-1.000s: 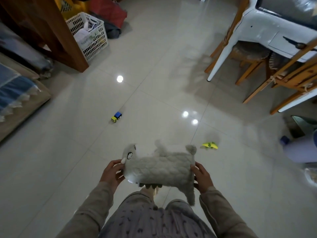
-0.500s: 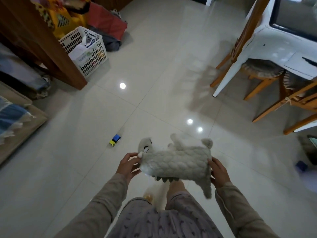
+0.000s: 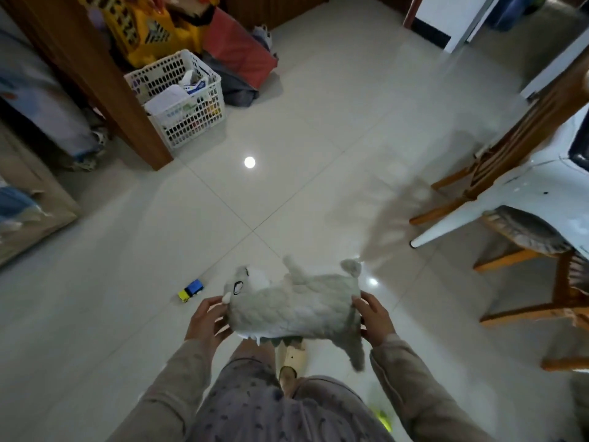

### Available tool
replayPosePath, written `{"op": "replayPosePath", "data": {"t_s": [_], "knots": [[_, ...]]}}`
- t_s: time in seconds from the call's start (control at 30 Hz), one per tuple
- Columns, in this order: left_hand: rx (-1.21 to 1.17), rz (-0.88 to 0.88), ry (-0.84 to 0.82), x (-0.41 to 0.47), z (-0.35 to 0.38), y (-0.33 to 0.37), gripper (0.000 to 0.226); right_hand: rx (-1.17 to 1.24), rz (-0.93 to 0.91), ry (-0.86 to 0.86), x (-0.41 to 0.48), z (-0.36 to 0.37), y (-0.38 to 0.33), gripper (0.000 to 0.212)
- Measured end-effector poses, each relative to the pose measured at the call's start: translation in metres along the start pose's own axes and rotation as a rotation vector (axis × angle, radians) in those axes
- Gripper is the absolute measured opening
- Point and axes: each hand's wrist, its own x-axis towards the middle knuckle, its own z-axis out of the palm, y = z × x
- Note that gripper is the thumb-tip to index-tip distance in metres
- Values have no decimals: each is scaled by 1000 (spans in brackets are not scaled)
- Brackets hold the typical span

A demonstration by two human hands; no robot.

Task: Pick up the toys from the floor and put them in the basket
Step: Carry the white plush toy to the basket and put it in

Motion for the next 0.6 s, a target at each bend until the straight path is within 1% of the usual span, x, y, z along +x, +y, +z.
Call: {"op": "replayPosePath", "data": {"t_s": [0.1, 0.33, 0.47, 0.53, 0.6], "knots": [[-27, 2, 6, 21, 24, 26, 24, -30, -36, 6, 37, 3, -38, 32], [-64, -17, 45, 85, 69, 93, 24, -83, -31, 4, 121, 32, -109, 33], [-50, -44, 38, 127, 101, 152, 20, -99, -37, 47, 174, 54, -162, 33], [-31, -37, 11, 147, 118, 186, 16, -87, -63, 89, 198, 65, -195, 33], [-11, -19, -33, 166, 135, 227, 18, -94, -92, 135, 223, 76, -234, 34]]}}
